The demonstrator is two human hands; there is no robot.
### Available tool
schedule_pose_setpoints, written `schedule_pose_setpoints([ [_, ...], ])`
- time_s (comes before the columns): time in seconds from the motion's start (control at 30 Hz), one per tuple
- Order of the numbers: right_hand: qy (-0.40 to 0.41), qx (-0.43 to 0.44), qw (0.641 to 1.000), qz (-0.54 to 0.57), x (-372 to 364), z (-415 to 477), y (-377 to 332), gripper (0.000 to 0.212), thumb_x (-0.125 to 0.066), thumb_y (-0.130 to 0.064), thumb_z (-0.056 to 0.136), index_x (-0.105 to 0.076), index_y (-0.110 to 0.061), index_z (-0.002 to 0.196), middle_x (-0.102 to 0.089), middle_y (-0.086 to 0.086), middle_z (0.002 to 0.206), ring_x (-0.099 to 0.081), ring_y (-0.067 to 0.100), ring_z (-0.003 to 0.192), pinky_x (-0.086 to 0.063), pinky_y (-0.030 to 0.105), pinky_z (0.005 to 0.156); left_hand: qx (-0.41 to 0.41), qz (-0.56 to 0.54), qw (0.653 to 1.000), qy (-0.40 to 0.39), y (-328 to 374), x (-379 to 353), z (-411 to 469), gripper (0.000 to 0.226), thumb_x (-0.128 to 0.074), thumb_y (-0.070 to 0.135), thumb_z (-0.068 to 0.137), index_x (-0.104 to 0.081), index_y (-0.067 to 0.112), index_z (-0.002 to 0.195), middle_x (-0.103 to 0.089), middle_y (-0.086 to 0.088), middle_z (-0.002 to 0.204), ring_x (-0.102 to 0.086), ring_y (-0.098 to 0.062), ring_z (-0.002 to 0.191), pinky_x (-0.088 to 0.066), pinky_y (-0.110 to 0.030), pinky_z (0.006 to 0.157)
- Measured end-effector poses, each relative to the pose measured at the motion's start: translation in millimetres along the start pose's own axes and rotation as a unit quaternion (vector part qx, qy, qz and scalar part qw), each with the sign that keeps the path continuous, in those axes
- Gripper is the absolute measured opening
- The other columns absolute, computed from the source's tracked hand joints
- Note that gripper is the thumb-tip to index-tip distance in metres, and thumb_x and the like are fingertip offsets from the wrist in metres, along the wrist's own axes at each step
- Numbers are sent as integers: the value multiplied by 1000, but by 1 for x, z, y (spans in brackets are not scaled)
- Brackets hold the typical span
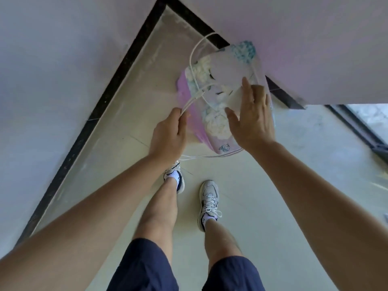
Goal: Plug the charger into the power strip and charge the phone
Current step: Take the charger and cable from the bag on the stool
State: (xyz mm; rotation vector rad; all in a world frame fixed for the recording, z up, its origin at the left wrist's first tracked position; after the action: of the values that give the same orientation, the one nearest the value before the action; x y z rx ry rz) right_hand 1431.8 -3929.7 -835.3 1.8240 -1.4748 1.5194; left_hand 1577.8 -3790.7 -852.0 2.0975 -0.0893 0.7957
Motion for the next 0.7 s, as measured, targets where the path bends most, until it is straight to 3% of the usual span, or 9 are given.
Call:
schedule_pose_setpoints([
  [0.13,18,22,997,68,71,-36,-38,65,-76,-26,83,-47,-6,137,-47,19,131,-60,39,101,-56,47,78,-36,-14,996,78,49,65,-37,30,-40,24,105,-58,0,102,-50,-2,56,-50,-28,53,-38,-44,53],
  [0.23,53,61,993,80,136,-77,-75,60,-77,-30,77,-49,-11,126,-53,13,122,-61,35,89,-47,38,65,-61,-22,988,141,94,122,-92,30,-38,25,104,-58,3,99,-55,-2,63,-52,-25,57,-43,-45,56],
  [0.33,75,92,987,106,196,-124,-113,56,-74,-36,77,-46,-16,121,-63,7,116,-62,32,96,-38,33,69,-93,-16,977,189,139,175,-170,32,-36,28,104,-58,6,96,-47,5,61,-47,-21,56,-45,-44,56],
  [0.43,78,133,980,125,244,-172,-153,53,-71,-38,77,-44,-16,118,-65,8,112,-64,37,93,-38,34,68,-115,-27,960,252,168,224,-260,28,-35,27,105,-60,14,109,-54,6,64,-52,-18,59,-46,-30,61],
  [0.5,76,190,972,110,267,-202,-184,49,-69,-37,78,-49,-11,114,-63,12,108,-64,43,86,-39,36,65,-99,-51,949,295,173,254,-318,31,-34,28,105,-61,15,111,-59,0,66,-56,-18,60,-47,-27,61],
  [0.6,67,286,953,72,286,-247,-238,45,-75,-32,77,-54,-10,110,-62,15,106,-65,45,81,-42,38,61,-58,-96,925,362,165,293,-399,27,-35,28,105,-61,17,106,-66,3,72,-63,-9,67,-49,-17,64],
  [0.7,26,356,932,66,285,-299,-300,52,-73,-44,76,-53,-17,116,-62,8,110,-66,38,87,-48,40,69,-17,-139,892,429,148,327,-476,26,-37,25,106,-61,15,100,-69,-2,78,-66,-11,70,-53,-22,69],
])
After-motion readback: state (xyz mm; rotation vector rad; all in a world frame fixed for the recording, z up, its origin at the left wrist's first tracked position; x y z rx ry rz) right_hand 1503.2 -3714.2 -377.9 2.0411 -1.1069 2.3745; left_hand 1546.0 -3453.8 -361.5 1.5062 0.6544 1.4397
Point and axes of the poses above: each hand's wrist, its own z-axis towards the middle knuckle, its own x-axis out of the back of the hand, y = z × x, the point moved 4 cm from there along z, towards the middle knuckle
